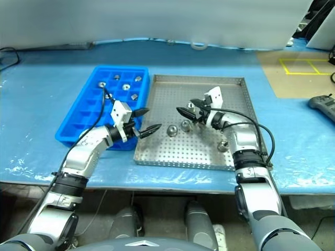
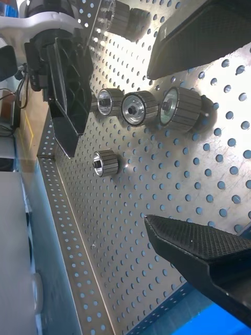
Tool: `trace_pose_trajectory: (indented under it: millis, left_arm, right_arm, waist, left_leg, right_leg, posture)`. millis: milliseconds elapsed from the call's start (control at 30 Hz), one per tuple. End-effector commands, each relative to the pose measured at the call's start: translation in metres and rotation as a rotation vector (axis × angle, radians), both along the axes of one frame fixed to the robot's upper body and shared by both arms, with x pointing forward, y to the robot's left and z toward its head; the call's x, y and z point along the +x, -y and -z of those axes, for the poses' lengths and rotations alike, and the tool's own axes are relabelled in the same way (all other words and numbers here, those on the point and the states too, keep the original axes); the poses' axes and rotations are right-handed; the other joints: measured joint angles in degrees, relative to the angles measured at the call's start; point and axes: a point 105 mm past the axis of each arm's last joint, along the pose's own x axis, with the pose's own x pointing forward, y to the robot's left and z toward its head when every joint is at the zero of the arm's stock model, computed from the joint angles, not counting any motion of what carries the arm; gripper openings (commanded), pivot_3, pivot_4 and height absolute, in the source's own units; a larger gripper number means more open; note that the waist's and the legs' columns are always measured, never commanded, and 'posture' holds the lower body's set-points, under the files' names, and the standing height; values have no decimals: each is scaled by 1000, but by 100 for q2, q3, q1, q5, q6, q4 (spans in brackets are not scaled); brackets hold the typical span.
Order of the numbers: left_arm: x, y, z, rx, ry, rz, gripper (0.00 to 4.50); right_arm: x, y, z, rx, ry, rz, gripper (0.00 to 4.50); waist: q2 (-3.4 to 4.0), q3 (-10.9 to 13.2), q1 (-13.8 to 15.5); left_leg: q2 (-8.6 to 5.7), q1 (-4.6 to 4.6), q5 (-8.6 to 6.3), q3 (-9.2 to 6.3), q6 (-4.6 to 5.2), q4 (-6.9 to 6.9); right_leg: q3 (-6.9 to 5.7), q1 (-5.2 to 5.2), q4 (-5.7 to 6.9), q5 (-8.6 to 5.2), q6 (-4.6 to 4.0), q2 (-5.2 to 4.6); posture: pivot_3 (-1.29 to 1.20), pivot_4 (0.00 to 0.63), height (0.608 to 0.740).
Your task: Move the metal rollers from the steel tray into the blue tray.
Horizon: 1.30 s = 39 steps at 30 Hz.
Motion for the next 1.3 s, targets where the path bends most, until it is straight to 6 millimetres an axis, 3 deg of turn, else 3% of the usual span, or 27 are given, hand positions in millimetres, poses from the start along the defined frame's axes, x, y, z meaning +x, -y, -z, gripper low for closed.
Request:
trace_pose_trajectory:
  millis: [33, 433, 733, 1200, 1300]
  left_arm:
    - [0, 0, -17, -19, 51, -4, 4471]
    - [1, -11, -13, -41, 17, -40, 4471]
    - [-1, 1, -8, -25, 5, 2, 4471]
    - [8, 13, -18, -67, -7, 75, 4471]
    - [3, 21, -17, -99, -111, 171, 4471]
  right_arm:
    - [3, -8, -15, -2, 54, -22, 4500]
    - [7, -3, -20, -43, 47, -35, 4500]
    - [-2, -10, -9, -39, 30, -49, 4500]
    - [-1, 9, -14, -53, 53, 25, 4500]
    - [-1, 15, -14, -60, 58, 48, 4500]
  waist:
    - [0, 0, 4]
    - [0, 0, 100]
    - [0, 0, 92]
    - [0, 0, 74]
    - [0, 0, 67]
  left_leg:
    - [0, 0, 0, 0, 0, 0]
    - [-2, -1, 0, 0, -1, 0]
    - [-3, -2, 0, 0, 0, -1]
    - [-3, -1, 0, 1, -1, -1]
    - [-3, 0, 0, 2, -1, 0]
  right_leg:
    - [0, 0, 0, 0, 0, 0]
    - [0, -1, 1, 0, 0, -2]
    - [1, -2, -1, 0, 0, -2]
    - [3, -2, 0, 0, 0, -1]
    - [3, -2, 0, 0, 0, -1]
  posture:
    - [-295, 150, 740]
    - [-278, 150, 740]
    - [-305, 150, 740]
    - [-375, 150, 740]
    - [-391, 150, 740]
